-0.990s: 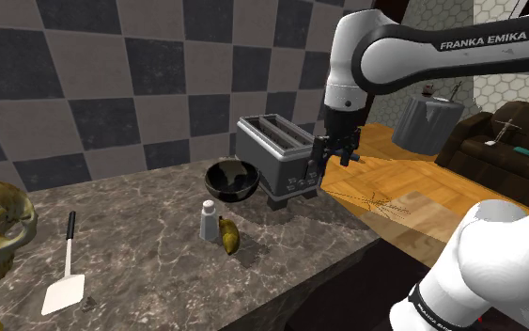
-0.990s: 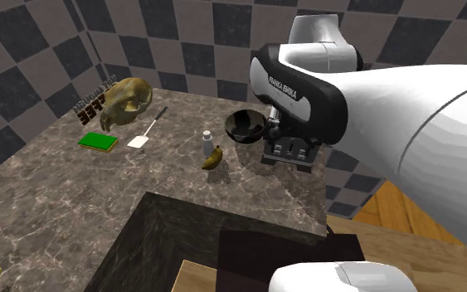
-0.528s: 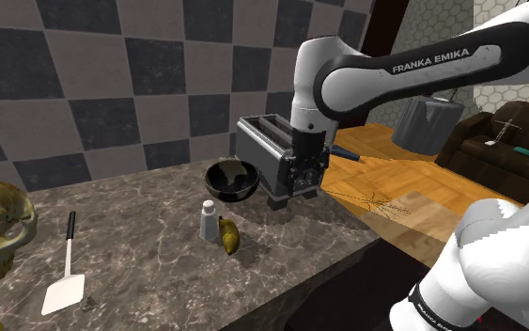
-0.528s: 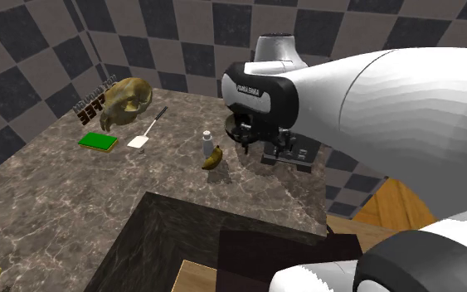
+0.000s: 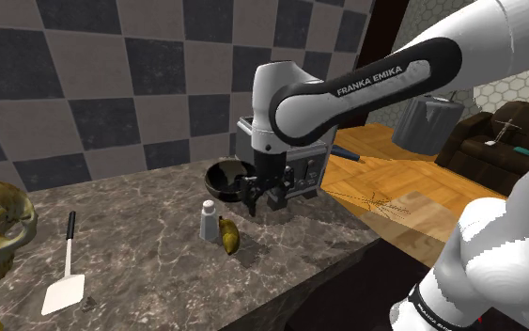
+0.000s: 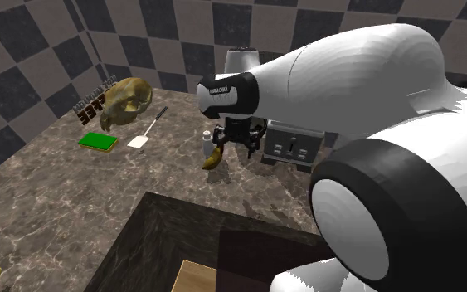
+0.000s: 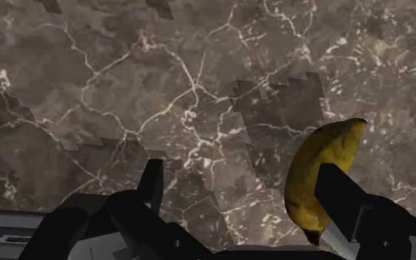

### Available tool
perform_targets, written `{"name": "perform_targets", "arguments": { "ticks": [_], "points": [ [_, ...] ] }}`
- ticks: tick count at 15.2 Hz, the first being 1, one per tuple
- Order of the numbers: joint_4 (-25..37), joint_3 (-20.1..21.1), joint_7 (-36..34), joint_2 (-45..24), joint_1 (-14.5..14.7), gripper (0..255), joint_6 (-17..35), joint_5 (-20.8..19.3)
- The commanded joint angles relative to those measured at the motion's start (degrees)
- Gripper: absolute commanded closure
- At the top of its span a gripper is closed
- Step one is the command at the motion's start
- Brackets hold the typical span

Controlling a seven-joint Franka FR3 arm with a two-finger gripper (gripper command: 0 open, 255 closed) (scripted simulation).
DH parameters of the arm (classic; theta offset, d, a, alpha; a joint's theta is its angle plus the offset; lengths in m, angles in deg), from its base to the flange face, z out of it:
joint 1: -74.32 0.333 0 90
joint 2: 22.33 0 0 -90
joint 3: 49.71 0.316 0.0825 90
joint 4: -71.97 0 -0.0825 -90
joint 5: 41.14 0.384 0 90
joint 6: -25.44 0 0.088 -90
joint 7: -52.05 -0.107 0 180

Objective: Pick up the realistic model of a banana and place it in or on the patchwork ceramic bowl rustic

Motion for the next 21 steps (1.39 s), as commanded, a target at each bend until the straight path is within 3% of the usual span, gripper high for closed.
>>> {"name": "perform_targets", "arguments": {
  "ticks": [1,6,14,21],
  "points": [
    [2.91,1.07,-1.71,-4.68,0.59,0,1.85,-0.12],
    [9.7,3.03,-5.74,-14.62,2.45,0,5.17,-1.02],
    [6.77,3.22,-6.15,-17.45,3.0,0,10.92,-1.48],
    [6.78,3.21,-6.15,-17.46,3.0,0,10.9,-1.48]
  ]
}}
